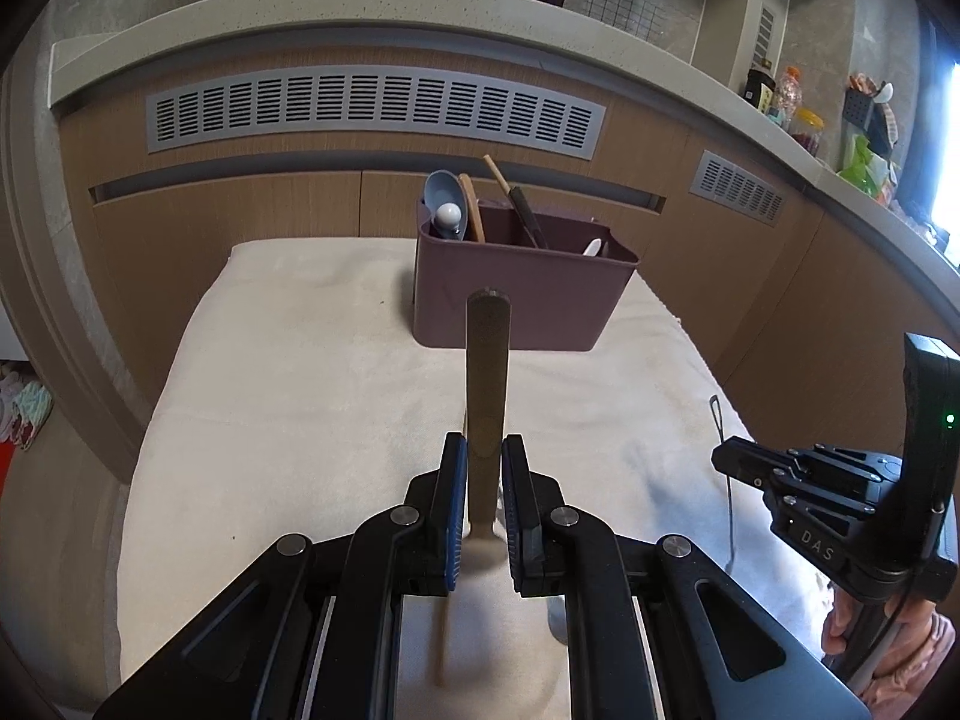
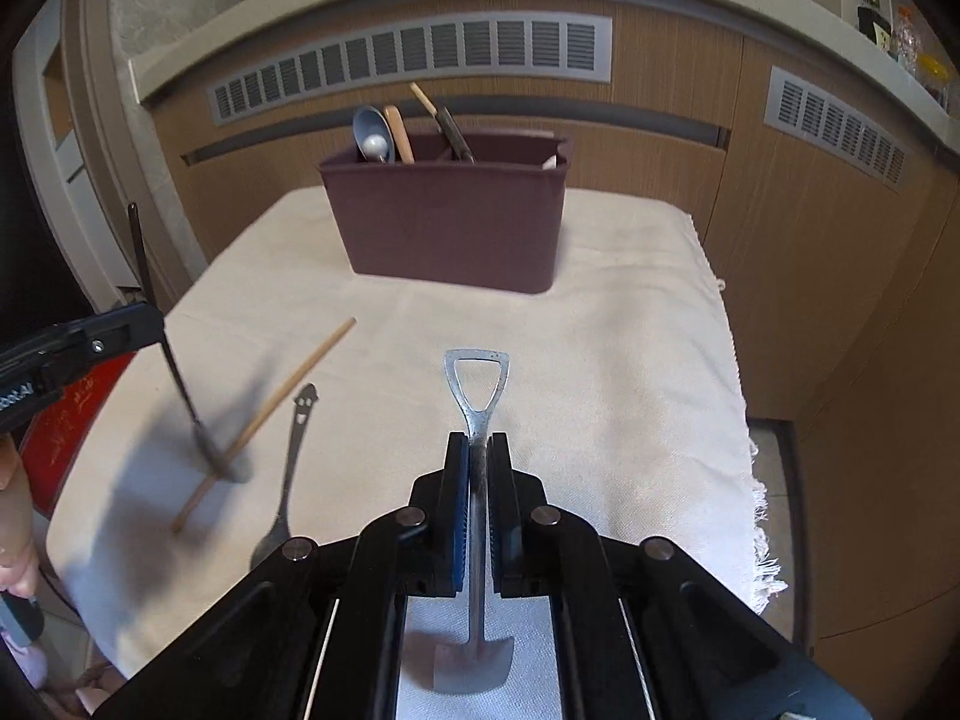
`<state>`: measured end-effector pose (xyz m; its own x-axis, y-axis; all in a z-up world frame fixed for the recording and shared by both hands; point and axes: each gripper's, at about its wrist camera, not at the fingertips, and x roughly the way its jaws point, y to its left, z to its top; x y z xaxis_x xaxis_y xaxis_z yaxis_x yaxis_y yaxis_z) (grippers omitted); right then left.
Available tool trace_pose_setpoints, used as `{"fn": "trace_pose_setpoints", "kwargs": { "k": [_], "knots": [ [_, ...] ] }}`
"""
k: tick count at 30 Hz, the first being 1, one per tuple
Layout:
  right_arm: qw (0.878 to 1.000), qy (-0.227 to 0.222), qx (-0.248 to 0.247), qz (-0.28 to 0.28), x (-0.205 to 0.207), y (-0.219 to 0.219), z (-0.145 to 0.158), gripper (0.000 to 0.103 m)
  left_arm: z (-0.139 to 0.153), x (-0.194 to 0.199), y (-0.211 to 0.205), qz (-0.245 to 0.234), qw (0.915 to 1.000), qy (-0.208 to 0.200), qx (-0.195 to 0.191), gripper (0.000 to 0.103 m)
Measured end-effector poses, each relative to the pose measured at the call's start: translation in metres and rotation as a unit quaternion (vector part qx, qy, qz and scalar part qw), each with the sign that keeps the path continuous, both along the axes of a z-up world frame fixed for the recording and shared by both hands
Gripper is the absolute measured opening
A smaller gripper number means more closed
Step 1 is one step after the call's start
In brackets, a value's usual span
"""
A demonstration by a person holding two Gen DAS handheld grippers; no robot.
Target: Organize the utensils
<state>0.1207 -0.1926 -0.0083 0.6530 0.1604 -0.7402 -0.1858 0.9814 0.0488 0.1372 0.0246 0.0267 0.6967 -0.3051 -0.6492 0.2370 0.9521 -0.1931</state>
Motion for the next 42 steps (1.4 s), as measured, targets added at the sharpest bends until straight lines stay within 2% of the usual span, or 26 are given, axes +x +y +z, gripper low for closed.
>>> {"fn": "trace_pose_setpoints", "kwargs": {
  "k": [14,25,31,35,37,39,42],
  "knots": [
    [0.998,-0.063,0.016,0.015,-0.017,-0.002,0.045,0.005,0.039,-0.019,-0.011,-0.02,0.9989,-0.042,-0.006,0.012],
    [0.995,-0.095,0.015,0.024,-0.026,-0.001,0.069,0.003,0.056,-0.026,-0.019,-0.032,0.9977,-0.059,-0.005,0.012],
    [0.991,-0.127,0.002,0.029,-0.025,-0.001,0.093,0.003,0.084,-0.024,-0.022,-0.038,0.9948,-0.095,-0.001,0.012],
    [0.994,-0.106,-0.021,0.021,-0.012,-0.004,0.085,0.003,0.09,-0.02,-0.019,-0.035,0.9943,-0.1,-0.001,0.012],
    [0.997,-0.075,-0.025,0.007,-0.003,-0.014,0.066,0.009,0.085,-0.019,-0.016,-0.031,0.9947,-0.098,-0.001,0.012],
    [0.999,-0.039,-0.009,-0.018,0.005,-0.03,0.043,0.03,0.077,-0.018,-0.012,-0.022,0.9954,-0.094,-0.001,0.012],
    [0.998,0.021,0.013,-0.065,0.017,-0.05,0.001,0.031,0.062,-0.013,-0.006,-0.019,0.9969,-0.076,-0.012,0.012]
  ]
}}
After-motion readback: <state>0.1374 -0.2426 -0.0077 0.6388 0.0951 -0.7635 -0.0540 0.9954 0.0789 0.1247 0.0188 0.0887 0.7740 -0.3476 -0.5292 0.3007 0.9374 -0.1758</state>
